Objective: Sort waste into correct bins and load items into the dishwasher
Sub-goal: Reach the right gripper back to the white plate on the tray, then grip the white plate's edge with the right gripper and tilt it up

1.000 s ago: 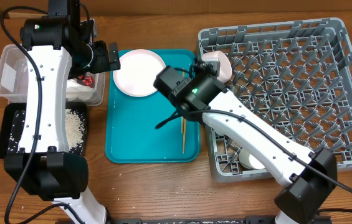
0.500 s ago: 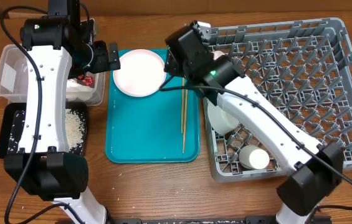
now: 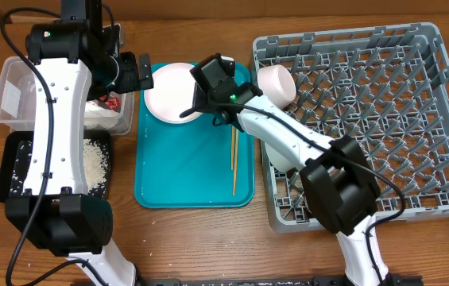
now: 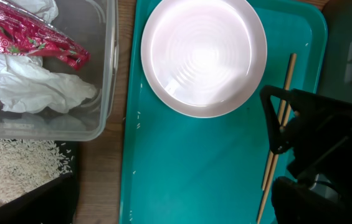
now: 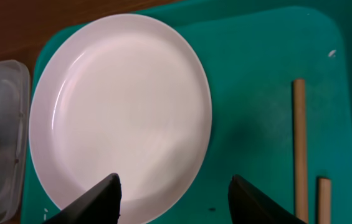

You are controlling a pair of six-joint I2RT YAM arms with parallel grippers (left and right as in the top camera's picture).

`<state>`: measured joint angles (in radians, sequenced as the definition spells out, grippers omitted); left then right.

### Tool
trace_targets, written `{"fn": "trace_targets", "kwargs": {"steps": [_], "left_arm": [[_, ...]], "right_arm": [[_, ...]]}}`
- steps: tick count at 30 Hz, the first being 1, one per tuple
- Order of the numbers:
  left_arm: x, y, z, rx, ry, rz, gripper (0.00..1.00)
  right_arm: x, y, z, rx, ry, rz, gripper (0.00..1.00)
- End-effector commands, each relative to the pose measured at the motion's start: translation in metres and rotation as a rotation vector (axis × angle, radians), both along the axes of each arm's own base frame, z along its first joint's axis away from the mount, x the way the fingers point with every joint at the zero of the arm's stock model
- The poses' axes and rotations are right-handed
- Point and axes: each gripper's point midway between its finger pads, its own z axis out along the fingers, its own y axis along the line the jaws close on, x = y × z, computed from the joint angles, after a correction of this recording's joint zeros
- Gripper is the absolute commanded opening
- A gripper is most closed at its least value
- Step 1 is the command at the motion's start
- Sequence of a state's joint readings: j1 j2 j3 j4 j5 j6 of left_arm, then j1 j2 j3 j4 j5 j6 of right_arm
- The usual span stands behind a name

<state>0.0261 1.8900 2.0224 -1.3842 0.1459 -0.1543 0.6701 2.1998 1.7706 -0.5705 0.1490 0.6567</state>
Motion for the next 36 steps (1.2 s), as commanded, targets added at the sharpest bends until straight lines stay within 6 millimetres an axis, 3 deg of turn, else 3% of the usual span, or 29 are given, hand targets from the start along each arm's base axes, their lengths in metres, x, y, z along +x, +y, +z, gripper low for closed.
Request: {"fn": "trace_targets", "kwargs": {"steps": [1, 5, 10, 13, 16, 19, 24, 32, 36], "left_arm": [[0.002, -0.003, 0.006, 0.001, -0.021, -0.012, 1.00], [0.002, -0.003, 0.006, 0.001, -0.021, -0.012, 1.00], [0.002, -0.003, 0.006, 0.001, -0.021, -0.012, 1.00], [0.002, -0.003, 0.006, 0.001, -0.021, -0.013, 1.00], [0.002, -0.003, 0.006, 0.001, -0.021, -0.012, 1.00], [0.002, -0.003, 0.006, 0.001, -0.021, -0.012, 1.00], [0.002, -0.003, 0.006, 0.001, -0.021, -0.012, 1.00], [0.002, -0.003, 0.006, 0.001, -0.021, -0.012, 1.00], [0.002, -0.003, 0.006, 0.001, -0.021, -0.012, 1.00]], "right_arm": [[0.001, 0.006, -0.038, -0.009, 0.044, 0.007, 0.55], [-0.002, 0.004, -0.068, -0.025, 0.091, -0.012, 0.51], [-0.004, 0.004, -0.074, -0.033, 0.101, -0.011, 0.41], [-0.012, -0.003, -0.080, -0.055, 0.144, -0.028, 0.27], [-0.030, -0.010, -0.089, -0.087, 0.227, -0.018, 0.05], [-0.047, -0.019, -0.087, -0.133, 0.312, -0.007, 0.04], [-0.051, -0.022, -0.054, -0.196, 0.334, 0.068, 0.04], [-0.055, -0.028, 0.036, -0.250, 0.277, 0.209, 0.04], [-0.055, -0.052, 0.071, -0.320, 0.215, 0.161, 0.04]]}}
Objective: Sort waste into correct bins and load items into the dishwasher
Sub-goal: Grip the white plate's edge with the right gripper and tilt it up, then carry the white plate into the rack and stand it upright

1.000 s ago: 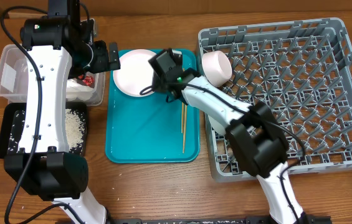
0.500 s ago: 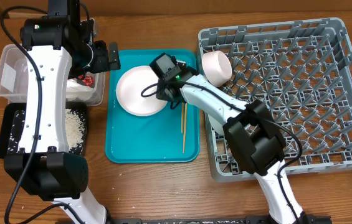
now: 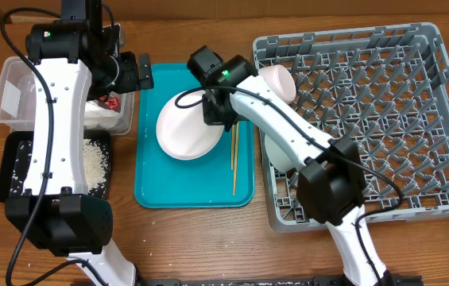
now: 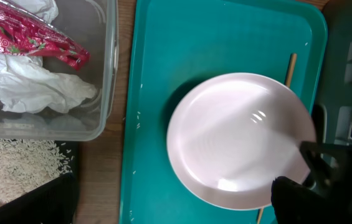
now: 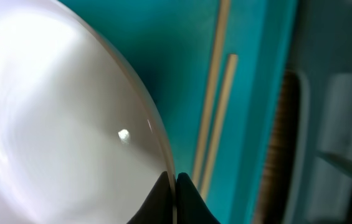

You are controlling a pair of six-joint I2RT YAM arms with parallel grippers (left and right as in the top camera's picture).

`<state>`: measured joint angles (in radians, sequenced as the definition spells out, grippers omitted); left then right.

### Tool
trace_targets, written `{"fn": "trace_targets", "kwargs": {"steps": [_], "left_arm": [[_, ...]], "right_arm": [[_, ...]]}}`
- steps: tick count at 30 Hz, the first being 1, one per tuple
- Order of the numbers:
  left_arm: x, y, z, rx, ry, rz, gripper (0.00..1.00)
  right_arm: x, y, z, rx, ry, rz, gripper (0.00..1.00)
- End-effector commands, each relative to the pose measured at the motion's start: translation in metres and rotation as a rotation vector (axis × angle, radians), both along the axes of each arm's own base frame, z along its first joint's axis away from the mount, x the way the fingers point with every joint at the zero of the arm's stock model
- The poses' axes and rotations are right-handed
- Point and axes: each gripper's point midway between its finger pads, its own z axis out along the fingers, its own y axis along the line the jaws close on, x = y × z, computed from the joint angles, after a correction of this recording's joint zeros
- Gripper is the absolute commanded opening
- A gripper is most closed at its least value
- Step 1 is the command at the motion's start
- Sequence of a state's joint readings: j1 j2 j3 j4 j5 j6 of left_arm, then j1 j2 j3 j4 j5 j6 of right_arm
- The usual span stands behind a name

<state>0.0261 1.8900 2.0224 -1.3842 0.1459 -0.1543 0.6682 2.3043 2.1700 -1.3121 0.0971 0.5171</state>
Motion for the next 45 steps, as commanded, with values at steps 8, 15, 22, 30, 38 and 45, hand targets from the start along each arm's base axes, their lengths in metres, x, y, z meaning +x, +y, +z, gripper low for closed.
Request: {"fn": "trace_targets", "kwargs": {"steps": [8, 15, 22, 30, 38, 45], "left_arm": [[0.002, -0.003, 0.006, 0.001, -0.021, -0.012, 1.00], [0.002, -0.003, 0.006, 0.001, -0.021, -0.012, 1.00], [0.002, -0.003, 0.006, 0.001, -0.021, -0.012, 1.00], [0.002, -0.003, 0.006, 0.001, -0.021, -0.012, 1.00], [0.002, -0.003, 0.006, 0.001, -0.021, -0.012, 1.00], [0.002, -0.003, 0.006, 0.001, -0.021, -0.012, 1.00]], "right_arm": [[0.012, -0.068, 0.104, -0.184, -0.261, -0.037, 0.04], [0.007, -0.126, 0.139, -0.334, -0.324, -0.151, 0.04], [-0.008, -0.179, 0.214, -0.395, -0.498, -0.253, 0.04], [-0.024, -0.245, 0.282, -0.680, -0.702, -0.378, 0.04], [-0.021, -0.274, 0.244, -0.811, -0.571, -0.358, 0.04], [-0.009, -0.279, 0.194, -0.862, -0.512, -0.331, 0.04]]}}
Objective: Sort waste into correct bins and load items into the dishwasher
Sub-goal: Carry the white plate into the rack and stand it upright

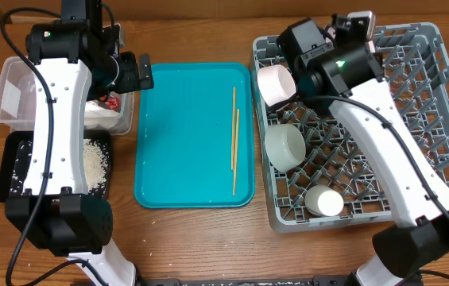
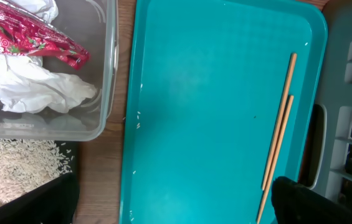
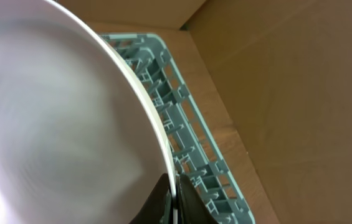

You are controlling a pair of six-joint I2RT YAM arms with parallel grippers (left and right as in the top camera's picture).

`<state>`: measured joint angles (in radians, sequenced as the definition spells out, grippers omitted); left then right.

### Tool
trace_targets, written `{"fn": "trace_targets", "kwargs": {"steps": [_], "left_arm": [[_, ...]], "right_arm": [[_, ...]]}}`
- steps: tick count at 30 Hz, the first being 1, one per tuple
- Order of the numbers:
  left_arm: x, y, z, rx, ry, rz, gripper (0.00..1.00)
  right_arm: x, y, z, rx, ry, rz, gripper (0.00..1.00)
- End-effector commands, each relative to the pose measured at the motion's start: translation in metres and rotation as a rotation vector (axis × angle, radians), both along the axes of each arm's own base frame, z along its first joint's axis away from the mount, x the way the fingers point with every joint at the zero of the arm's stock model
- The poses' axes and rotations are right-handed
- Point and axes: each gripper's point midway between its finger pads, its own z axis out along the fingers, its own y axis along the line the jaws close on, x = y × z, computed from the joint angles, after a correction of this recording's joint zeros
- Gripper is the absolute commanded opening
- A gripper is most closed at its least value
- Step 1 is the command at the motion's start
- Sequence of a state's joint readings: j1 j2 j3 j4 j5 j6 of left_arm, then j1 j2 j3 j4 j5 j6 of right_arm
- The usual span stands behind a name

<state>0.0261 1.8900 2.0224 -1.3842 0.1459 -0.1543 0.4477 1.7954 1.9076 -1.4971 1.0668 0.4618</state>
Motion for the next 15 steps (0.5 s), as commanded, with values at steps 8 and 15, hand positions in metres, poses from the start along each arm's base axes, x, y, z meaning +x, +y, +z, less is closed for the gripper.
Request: {"fn": "trace_targets", "kwargs": {"steps": [8, 15], "left_arm": [[0.002, -0.003, 0.006, 0.001, -0.021, -0.012, 1.00], [0.002, -0.003, 0.006, 0.001, -0.021, -0.012, 1.00]], "right_arm": [[0.009, -0.014, -0.030, -0.202, -0.035, -0.041, 0.04], [0.017, -0.004, -0.048, -0.097, -0.043, -0.021, 0.04]]}}
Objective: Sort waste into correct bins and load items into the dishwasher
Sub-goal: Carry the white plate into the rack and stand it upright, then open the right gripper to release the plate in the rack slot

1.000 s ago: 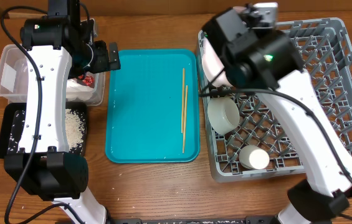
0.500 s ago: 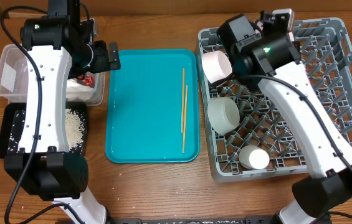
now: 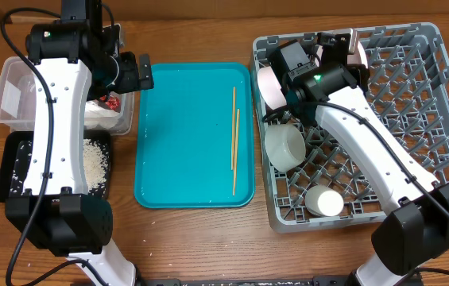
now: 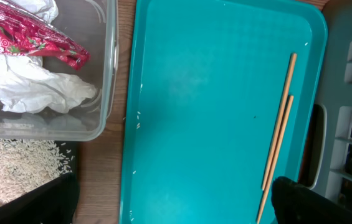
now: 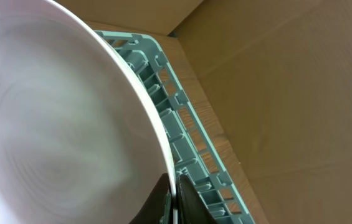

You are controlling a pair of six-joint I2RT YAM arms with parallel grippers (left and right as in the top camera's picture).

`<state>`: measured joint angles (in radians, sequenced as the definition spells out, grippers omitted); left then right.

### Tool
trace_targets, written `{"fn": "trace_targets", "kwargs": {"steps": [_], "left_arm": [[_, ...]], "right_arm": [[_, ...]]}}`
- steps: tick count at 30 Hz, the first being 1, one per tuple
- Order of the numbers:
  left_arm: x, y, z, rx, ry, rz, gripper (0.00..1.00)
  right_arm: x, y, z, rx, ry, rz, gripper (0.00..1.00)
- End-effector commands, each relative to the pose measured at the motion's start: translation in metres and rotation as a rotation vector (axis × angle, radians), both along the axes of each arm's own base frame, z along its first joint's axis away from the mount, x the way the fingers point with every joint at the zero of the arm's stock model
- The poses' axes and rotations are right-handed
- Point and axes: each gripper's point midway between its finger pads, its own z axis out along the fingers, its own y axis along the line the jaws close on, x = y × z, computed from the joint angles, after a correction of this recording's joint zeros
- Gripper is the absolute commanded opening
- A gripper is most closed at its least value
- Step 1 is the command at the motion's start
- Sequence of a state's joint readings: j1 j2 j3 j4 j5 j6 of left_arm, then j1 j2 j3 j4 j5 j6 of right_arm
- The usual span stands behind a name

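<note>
My right gripper is shut on the rim of a white plate. It holds the plate on edge over the back left part of the grey dishwasher rack, whose green-grey ribs show just behind the rim. Two wooden chopsticks lie on the right side of the teal tray. My left gripper hangs open above the tray's back left corner, with nothing between its fingers.
In the rack sit a white cup, a white bowl and another cup. Left of the tray, a clear bin holds a red wrapper and white tissue. In front of it is a black bin with rice.
My right gripper, still shut on the plate, has shifted a little to the left and nearer the rack's back left corner. The left arm and the tray are unchanged.
The plate lay at the back of the tray with my right gripper open at its rim. Then the gripper was shut on the rim with the plate tilted over the tray's middle. Later it held the plate over the rack's back, where it stays.
</note>
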<state>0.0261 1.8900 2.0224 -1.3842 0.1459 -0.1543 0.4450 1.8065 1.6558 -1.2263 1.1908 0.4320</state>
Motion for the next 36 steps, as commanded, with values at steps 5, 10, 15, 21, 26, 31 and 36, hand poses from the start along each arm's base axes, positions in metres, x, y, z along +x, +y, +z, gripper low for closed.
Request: {"fn": "trace_targets", "kwargs": {"steps": [5, 10, 15, 21, 26, 31, 36], "left_arm": [[0.002, -0.003, 0.006, 0.001, -0.021, -0.012, 1.00], [0.002, -0.003, 0.006, 0.001, -0.021, -0.012, 1.00], [0.002, -0.003, 0.006, 0.001, -0.021, -0.012, 1.00], [0.002, -0.003, 0.006, 0.001, -0.021, -0.012, 1.00], [0.002, -0.003, 0.006, 0.001, -0.021, -0.012, 1.00], [0.002, -0.003, 0.006, 0.001, -0.021, -0.012, 1.00], [0.002, -0.003, 0.006, 0.001, -0.021, -0.012, 1.00]], "right_arm": [[0.002, 0.006, -0.010, 0.077, 0.008, 0.014, 0.04], [0.004, 0.005, -0.009, 0.083, -0.007, 0.011, 0.04], [0.010, 0.000, -0.008, 0.105, -0.046, -0.006, 0.04], [0.027, -0.002, -0.015, 0.193, -0.075, 0.006, 0.04], [0.043, 0.000, -0.022, 0.214, -0.062, 0.045, 0.04], [0.050, 0.002, -0.029, 0.198, -0.049, 0.057, 0.04], [0.054, 0.002, -0.037, 0.183, -0.040, 0.050, 0.04]]}}
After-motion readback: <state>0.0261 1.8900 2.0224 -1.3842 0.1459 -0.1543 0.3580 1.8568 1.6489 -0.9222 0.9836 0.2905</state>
